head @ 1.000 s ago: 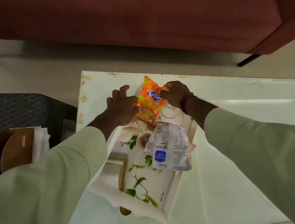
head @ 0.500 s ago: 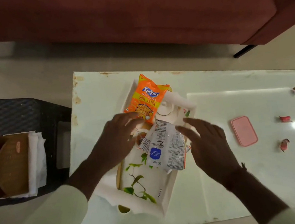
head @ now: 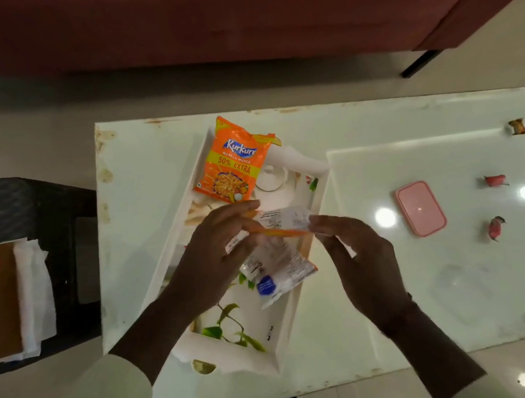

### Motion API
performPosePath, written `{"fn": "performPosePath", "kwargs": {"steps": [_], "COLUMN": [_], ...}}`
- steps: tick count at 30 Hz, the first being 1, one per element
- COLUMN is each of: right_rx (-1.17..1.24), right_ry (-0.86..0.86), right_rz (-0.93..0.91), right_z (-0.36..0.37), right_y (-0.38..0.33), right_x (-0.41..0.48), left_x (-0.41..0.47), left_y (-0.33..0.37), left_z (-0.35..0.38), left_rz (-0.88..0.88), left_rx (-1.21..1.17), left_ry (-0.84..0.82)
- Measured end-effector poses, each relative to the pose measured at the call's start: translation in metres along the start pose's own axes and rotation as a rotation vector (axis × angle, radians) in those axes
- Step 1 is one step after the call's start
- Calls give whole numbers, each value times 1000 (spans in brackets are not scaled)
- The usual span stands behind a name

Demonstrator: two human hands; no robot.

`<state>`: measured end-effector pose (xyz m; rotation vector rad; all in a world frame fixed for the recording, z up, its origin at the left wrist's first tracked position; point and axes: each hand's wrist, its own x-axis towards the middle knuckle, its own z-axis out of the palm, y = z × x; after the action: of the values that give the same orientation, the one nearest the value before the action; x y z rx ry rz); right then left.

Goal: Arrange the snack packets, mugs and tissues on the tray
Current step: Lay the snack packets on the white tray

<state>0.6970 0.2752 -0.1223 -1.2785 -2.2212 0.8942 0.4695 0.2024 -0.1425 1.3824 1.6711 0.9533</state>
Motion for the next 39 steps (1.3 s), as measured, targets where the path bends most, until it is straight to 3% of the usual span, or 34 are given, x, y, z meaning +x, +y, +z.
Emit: {"fn": "performPosePath", "kwargs": {"steps": [4, 6, 9, 12, 14, 17, 23, 26, 29, 34, 36, 39], "right_rx": [180, 263, 303, 271, 190, 65, 85, 66, -86, -212, -291, -341], "right_ry": [116, 139, 125, 72, 22, 7, 106, 201, 106, -311, -362, -289], "right_rz": [143, 240, 419, 550, 578, 585, 510, 326, 35, -212, -245, -213], "right_z": [-16, -19, -9, 9, 20, 29, 36, 19, 4, 20, 35, 56], "right_y": [-13, -6, 14, 35, 45, 56, 59, 54, 51, 38, 36, 34], "right_x": [57, 84, 115, 136, 143, 142, 124, 94, 40, -53, -70, -71], "left_x": [45, 70, 101, 116, 118, 114, 101, 86, 53, -19, -31, -32], "left_y": [27, 27, 16, 1, -4, -8, -3, 2, -7, -39, -50, -58], "left_z": [-4, -1, 9, 23, 30, 40, 43, 27, 4, -7, -1, 11], "left_rz": [-185, -269, -384, -397, -357, -304, -192, -133, -83, -142, -134, -105], "left_rx": [-296, -295, -274, -60, 129, 230, 312, 353, 398, 521, 562, 584], "left_ry": [-122, -185, -147, -99, -36, 85, 236, 297, 134, -392, -436, -350]}}
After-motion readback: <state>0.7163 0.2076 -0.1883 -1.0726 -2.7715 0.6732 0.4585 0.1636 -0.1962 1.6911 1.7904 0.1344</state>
